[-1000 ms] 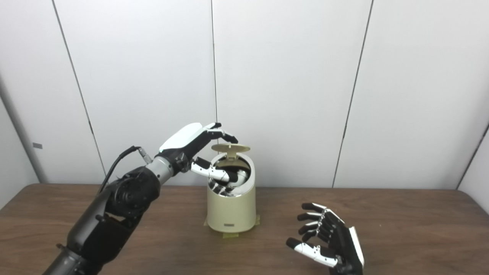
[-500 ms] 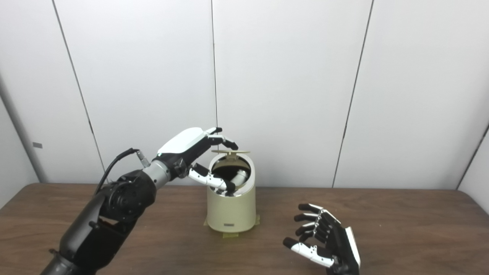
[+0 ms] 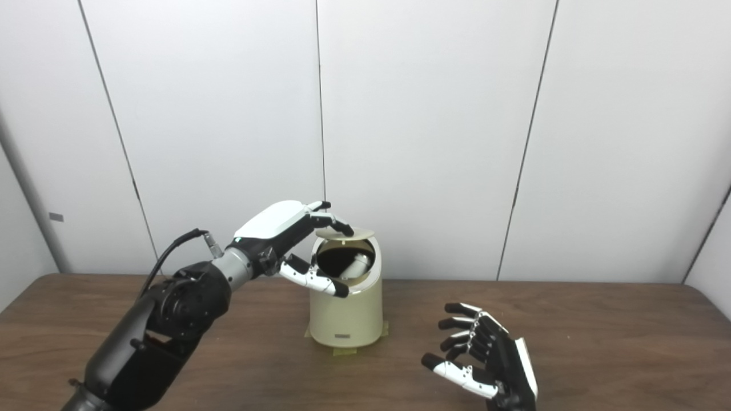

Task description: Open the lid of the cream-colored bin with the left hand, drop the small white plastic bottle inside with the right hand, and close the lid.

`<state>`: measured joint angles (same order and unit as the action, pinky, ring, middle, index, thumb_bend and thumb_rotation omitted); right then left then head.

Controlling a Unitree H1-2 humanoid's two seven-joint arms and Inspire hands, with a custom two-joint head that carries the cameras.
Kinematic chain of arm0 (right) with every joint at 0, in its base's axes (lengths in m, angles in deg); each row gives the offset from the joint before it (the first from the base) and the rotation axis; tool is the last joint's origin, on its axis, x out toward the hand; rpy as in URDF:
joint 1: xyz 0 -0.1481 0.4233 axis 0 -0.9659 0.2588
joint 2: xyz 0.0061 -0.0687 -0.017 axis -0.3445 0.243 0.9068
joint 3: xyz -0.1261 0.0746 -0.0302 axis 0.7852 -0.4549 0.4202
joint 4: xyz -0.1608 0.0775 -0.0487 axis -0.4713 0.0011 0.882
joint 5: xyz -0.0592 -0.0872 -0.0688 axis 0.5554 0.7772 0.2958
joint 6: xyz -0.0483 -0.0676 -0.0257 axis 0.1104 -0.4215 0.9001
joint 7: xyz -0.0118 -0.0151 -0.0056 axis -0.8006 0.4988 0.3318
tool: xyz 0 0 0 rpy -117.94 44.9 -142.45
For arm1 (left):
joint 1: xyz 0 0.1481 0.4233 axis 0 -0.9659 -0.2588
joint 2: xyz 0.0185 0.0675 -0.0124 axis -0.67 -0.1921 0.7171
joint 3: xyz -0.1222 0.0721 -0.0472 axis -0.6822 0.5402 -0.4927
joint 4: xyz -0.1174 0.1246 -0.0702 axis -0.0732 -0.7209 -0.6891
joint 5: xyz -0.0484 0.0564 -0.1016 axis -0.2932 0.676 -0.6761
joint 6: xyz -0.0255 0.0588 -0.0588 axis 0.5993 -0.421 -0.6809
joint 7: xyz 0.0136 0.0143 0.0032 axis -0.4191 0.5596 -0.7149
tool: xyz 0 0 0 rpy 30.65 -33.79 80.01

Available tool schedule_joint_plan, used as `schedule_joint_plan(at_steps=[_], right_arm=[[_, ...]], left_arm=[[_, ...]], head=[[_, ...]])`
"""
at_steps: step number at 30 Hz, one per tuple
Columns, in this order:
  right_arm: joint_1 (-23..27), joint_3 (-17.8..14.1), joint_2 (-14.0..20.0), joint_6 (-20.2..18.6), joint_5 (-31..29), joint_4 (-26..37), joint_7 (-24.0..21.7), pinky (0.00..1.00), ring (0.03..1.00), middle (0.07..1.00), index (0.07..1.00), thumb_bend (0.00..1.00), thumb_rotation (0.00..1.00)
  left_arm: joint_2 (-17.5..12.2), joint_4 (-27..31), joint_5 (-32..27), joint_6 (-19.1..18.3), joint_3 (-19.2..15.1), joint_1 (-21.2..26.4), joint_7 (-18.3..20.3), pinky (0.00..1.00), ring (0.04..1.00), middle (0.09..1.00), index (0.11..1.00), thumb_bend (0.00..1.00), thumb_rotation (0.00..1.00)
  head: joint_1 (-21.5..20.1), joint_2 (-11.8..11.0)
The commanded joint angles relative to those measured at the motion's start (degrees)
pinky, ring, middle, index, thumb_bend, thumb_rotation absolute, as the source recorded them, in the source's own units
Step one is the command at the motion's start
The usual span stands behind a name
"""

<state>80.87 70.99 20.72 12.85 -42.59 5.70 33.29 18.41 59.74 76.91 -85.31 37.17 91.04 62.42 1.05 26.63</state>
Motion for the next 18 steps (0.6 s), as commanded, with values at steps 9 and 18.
schedule_joint_plan(at_steps=[9, 18], right_arm=[[1.5, 0.0, 0.0, 0.8, -0.1, 2.2, -0.1, 0.34, 0.442, 0.583, 0.655, 0.76, 0.18], [1.5, 0.2, 0.1, 0.0, 0.4, 2.8, 0.0, 0.34, 0.449, 0.587, 0.657, 0.76, 0.19]], left_arm=[[-1.0, 2.9, 1.9, -0.2, -0.3, 1.3, 1.2, 1.00, 0.983, 0.823, 0.775, 1.00, 0.42], [-1.2, 3.9, 1.9, 0.4, 0.2, 0.0, 2.9, 1.00, 0.975, 0.807, 0.765, 1.00, 0.43]], head=[[0.0, 0.6], [0.0, 1.0]])
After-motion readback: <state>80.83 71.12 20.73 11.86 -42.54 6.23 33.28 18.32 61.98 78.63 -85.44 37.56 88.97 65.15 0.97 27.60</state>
